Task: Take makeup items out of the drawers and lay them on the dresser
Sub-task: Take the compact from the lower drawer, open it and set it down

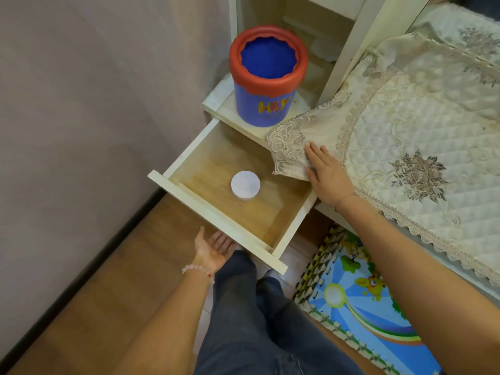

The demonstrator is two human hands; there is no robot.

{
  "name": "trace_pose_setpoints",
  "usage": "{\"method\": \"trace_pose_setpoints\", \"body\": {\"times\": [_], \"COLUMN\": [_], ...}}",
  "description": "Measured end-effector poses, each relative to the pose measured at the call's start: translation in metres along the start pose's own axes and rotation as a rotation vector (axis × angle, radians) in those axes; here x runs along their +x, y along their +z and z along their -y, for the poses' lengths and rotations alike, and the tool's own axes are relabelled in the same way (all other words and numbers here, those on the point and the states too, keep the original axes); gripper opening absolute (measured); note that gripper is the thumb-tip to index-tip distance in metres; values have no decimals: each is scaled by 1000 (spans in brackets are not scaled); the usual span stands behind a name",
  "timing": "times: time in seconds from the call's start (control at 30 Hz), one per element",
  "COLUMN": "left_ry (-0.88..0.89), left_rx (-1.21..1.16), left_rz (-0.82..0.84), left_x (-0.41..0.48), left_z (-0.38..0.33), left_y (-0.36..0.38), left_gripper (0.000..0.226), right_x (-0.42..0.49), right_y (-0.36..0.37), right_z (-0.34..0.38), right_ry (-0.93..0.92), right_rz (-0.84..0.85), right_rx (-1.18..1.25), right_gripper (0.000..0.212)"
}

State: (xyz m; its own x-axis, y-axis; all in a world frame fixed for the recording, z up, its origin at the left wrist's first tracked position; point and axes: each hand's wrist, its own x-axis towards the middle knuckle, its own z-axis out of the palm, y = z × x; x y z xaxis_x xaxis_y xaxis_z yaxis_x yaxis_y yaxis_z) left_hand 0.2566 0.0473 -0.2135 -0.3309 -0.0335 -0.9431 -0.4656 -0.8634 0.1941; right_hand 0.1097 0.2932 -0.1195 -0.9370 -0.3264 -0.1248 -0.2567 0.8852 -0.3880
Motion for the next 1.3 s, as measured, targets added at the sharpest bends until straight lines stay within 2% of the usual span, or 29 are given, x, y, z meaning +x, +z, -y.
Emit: {"method": "trace_pose_setpoints", "body": {"times": [0.27, 0.4, 0.57, 0.7, 0.93, 1.07, 1.3], "left_ry": [42, 116, 483, 839, 1422, 1580, 1628], "left_rx": [39, 186, 510, 837, 1670, 1948, 2224], "left_rz": [31, 9, -60, -111, -252, -215, 23], "left_x": [-13, -23, -60, -90, -134, -130, -96], "left_z": [3, -2, -25, -57, -82, -93, -147], "left_y": [-14, -20, -25, -31, 2, 26, 59], "left_gripper": [57, 52, 45, 26, 49, 55, 60], "right_x": [-4, -10, -29, -47, -64, -70, -71], "right_y": [2, 3, -2, -4, -14, -13, 9], "right_z": [4, 7, 21, 35, 58, 67, 89], "right_ry": [-6, 1, 1, -17, -61, -24, 192], "right_rz": [-38, -63, -105, -161, -213, -242, -286], "right_rx": [2, 32, 138, 220, 229, 190, 159], "right_gripper": [52, 52, 58, 58, 60, 59, 58]}}
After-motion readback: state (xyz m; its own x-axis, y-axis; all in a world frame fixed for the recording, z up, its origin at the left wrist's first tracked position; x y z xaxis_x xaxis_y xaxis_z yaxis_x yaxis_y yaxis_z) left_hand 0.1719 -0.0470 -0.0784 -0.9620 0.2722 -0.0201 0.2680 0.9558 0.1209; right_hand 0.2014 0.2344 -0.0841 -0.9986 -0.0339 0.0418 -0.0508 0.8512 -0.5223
